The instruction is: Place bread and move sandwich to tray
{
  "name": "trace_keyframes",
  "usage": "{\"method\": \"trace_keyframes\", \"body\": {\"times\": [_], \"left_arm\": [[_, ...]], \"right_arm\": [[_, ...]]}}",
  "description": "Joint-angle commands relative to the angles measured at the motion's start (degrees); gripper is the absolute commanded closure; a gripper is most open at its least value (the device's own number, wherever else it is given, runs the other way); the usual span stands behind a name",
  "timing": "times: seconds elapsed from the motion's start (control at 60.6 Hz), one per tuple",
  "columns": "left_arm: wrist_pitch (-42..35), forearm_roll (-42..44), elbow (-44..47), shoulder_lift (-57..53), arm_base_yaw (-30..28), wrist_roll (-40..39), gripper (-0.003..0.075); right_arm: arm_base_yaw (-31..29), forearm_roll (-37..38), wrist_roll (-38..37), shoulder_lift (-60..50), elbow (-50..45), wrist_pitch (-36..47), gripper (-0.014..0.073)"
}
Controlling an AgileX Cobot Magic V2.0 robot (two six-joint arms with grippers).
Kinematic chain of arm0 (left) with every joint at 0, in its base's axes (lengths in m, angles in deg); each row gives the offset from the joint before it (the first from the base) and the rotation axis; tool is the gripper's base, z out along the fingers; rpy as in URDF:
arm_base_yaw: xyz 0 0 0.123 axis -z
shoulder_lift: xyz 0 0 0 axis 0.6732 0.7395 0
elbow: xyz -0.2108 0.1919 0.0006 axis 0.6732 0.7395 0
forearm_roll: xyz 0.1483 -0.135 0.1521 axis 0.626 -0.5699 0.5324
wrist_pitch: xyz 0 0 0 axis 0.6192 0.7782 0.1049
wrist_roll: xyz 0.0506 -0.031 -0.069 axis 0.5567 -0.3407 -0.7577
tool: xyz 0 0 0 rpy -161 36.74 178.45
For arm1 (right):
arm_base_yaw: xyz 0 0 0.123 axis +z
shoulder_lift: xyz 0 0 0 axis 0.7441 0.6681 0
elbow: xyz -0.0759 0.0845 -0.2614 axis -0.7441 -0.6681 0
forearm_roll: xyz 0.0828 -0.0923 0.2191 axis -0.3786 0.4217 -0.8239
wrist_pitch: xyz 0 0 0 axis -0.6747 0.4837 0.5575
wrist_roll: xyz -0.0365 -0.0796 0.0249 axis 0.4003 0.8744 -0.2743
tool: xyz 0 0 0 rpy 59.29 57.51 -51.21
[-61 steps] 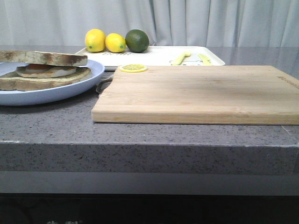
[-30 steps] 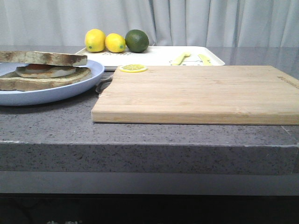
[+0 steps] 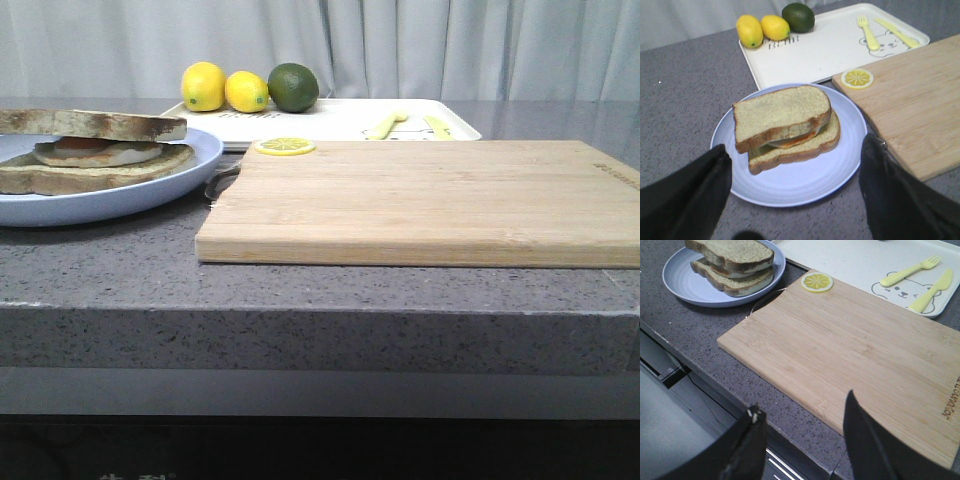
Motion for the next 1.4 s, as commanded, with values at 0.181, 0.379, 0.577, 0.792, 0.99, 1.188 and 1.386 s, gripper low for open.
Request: {"method": "trace_keyframes", "body": {"times": [0.181,0.379,0.577,0.792,0.99,1.188,1.386], "left_arm": [[12.3,5.3,-10.0,5.7,-4.8,-1.0,0.0206],[18.6,4.5,-15.8,16.5,-15.3,-1.0,0.0206],[21.8,-7.9,-21.1,29.1,-27.9,1.7,0.0206],[22.4,-26.0,-24.7,40.1,-35.3,10.1,0.0207],[21.1,-33.4,-25.6,47.0,-36.0,11.8,0.0207],[18.9,-36.7,-25.6,50.7,-35.7,11.9,0.0218],[17.9,-39.6,-25.6,52.2,-35.7,13.3,0.0361]], "right_arm": [[0.0,0.0,0.1,-0.2,1.5,4.5,0.0212],[0.0,0.0,0.1,-0.2,1.5,4.6,0.0212],[0.0,0.0,0.1,-0.2,1.5,4.6,0.0212],[0.0,0.0,0.1,-0.2,1.5,4.6,0.0212],[0.0,0.0,0.1,-0.2,1.5,4.6,0.0212],[0.0,0.0,0.1,-0.2,1.5,4.6,0.0212],[0.0,0.0,0.1,-0.2,1.5,4.6,0.0212]]}}
